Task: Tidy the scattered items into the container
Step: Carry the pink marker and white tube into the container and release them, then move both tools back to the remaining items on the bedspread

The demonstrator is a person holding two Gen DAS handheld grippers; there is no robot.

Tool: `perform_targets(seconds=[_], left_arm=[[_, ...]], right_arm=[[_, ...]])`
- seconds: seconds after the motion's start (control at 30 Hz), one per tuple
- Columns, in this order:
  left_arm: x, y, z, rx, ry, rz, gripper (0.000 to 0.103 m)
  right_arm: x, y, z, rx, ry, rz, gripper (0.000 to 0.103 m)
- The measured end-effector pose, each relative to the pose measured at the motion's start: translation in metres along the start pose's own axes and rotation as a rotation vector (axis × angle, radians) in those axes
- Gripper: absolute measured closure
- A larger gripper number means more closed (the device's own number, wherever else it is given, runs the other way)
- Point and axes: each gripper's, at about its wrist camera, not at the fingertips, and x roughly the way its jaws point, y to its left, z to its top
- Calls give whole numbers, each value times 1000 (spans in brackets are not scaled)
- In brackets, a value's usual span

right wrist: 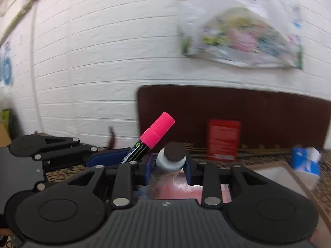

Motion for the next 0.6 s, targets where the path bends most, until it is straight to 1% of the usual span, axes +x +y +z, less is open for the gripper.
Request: perform_targets(seconds=[0.07,0.17,0.23,0.3,0.37,0.4,0.47,0.5,0.53,0.57,0.6], left_arm=[[19,-15,2,13,14,-27,86],[50,-22,1,37,59,-47,86],[56,-20,-4,51,84,-48,86],[61,-22,-6,71,93,-47,85],[62,-25,-8,86,110,-60,85],[61,-26,-9,96,111,-61,85],[56,-28,-11,118,100,-40,76],[53,-28,-11,121,93,-28,64],[50,-27,-11,119,89,-13,45],[47,-26,-11,116,82,5,34],[43,-26,-11,119,67,21,20]], right_arm=[[-2,-19,-8,19,16,-56,73],[3,-43,-21,69,50,-96,73],[7,-55,-31,95,69,-112,73],[8,-61,-39,129,80,-110,73],[10,-64,-44,134,86,-122,73],[10,-65,-45,140,88,-122,69],[6,-65,-46,146,85,-140,63],[4,-65,-46,150,86,-145,63],[1,-64,-45,153,81,-156,62],[-2,-62,-45,151,75,-163,61],[-6,-61,-44,151,65,-169,56]])
